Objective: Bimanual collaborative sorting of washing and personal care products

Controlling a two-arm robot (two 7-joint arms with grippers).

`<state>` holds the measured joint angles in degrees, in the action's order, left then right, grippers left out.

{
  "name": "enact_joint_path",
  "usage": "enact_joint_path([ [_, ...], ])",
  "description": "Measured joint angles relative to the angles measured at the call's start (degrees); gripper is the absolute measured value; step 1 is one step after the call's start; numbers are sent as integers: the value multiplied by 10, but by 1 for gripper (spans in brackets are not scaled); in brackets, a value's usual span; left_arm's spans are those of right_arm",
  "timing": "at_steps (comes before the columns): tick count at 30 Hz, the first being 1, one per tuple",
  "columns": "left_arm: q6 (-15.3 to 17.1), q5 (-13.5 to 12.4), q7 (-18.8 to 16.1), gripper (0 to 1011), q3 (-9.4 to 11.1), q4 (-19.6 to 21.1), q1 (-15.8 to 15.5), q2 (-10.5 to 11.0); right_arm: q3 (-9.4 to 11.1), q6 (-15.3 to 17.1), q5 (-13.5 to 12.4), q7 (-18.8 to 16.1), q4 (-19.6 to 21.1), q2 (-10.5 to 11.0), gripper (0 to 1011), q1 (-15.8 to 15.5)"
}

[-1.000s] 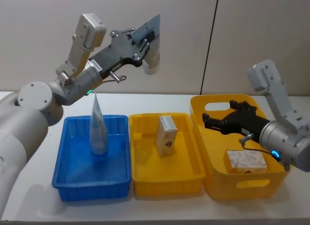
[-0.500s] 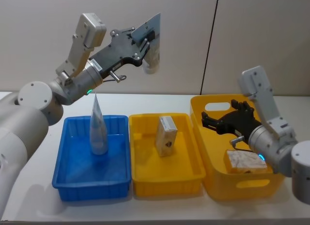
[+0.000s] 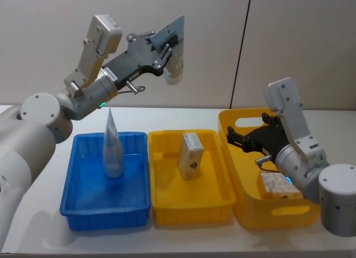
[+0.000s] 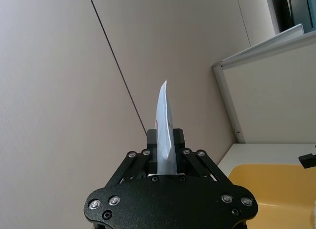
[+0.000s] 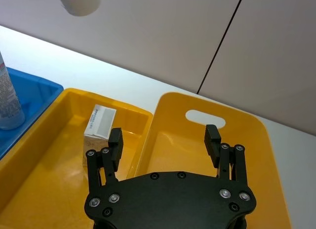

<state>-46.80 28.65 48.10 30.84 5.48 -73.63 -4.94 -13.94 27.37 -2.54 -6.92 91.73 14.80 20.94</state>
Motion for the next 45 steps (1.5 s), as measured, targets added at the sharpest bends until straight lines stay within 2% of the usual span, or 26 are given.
enact_joint_path([
  [11, -1, 0, 0, 163, 0, -1, 0, -1, -10, -39, 2, -39, -29, 11, 1003, 21],
  [16, -1, 0, 0, 163, 0, -2, -1, -1, -20, -68, 5, -70, -61, 17, 1003, 47],
  [24, -1, 0, 0, 163, 0, -2, -1, -1, -33, -102, 10, -99, -105, 18, 1003, 79],
  [33, -1, 0, 0, 163, 0, -2, -1, 0, -49, -138, 19, -117, -154, 8, 1003, 114],
  [45, -1, 0, 0, 163, 0, -2, -1, -1, -68, -187, 44, -112, -201, -8, 1003, 146],
])
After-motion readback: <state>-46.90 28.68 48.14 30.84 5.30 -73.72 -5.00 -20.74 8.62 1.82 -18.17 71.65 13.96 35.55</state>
